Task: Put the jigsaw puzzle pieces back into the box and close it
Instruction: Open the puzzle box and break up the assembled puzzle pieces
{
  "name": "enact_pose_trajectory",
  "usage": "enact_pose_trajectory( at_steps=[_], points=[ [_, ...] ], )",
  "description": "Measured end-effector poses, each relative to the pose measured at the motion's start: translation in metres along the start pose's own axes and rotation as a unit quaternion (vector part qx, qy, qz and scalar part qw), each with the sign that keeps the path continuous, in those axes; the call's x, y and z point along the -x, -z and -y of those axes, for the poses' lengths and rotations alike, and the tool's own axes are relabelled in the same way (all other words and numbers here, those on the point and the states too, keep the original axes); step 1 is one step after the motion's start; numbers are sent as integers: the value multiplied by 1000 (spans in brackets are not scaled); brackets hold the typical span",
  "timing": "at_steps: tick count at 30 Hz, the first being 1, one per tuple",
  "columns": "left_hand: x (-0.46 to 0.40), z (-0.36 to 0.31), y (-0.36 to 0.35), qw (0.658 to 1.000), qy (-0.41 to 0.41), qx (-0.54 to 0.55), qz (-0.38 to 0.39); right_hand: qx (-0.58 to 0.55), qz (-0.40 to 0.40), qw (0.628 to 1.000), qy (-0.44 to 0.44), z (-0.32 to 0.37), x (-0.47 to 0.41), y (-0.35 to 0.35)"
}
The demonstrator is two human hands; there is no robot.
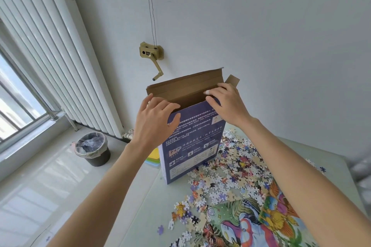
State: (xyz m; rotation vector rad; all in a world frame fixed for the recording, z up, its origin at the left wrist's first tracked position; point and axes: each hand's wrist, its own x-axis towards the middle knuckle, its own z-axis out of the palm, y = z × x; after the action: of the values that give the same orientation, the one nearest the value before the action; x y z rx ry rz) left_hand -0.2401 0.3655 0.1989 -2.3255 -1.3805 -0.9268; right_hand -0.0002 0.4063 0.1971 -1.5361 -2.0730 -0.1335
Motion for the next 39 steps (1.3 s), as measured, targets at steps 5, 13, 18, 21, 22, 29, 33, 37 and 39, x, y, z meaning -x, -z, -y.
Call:
enact_pose_trajectory(
  at_steps=[5,13,18,21,22,29,33,37,39],
  points=[
    [3,-2,-2,1000,-3,1,4,-1,-4,1000,-2,1,5,-1],
    [5,3,-9,997,-2,-54,47,25,58,998,1,1,6,-3],
    [11,6,-5,999,-1,-46,14,-6,17,1000,3,8,1,-11],
    [13,9,-2,998,5,-55,16,-7,19,1000,9,12,-1,-15],
    [14,9,-1,998,7,-54,17,-7,20,1000,10,12,-2,-15],
    [16,3,0,999,31,-30,13,3,28,999,17,12,-1,-13],
    [23,1,4,999,36,-27,22,4,32,999,32,14,-1,-12],
    [29,0,9,999,35,-29,20,-7,26,999,44,18,-4,-9],
    [26,-2,12,999,33,-38,15,-8,38,998,47,17,-4,-7]
  ],
)
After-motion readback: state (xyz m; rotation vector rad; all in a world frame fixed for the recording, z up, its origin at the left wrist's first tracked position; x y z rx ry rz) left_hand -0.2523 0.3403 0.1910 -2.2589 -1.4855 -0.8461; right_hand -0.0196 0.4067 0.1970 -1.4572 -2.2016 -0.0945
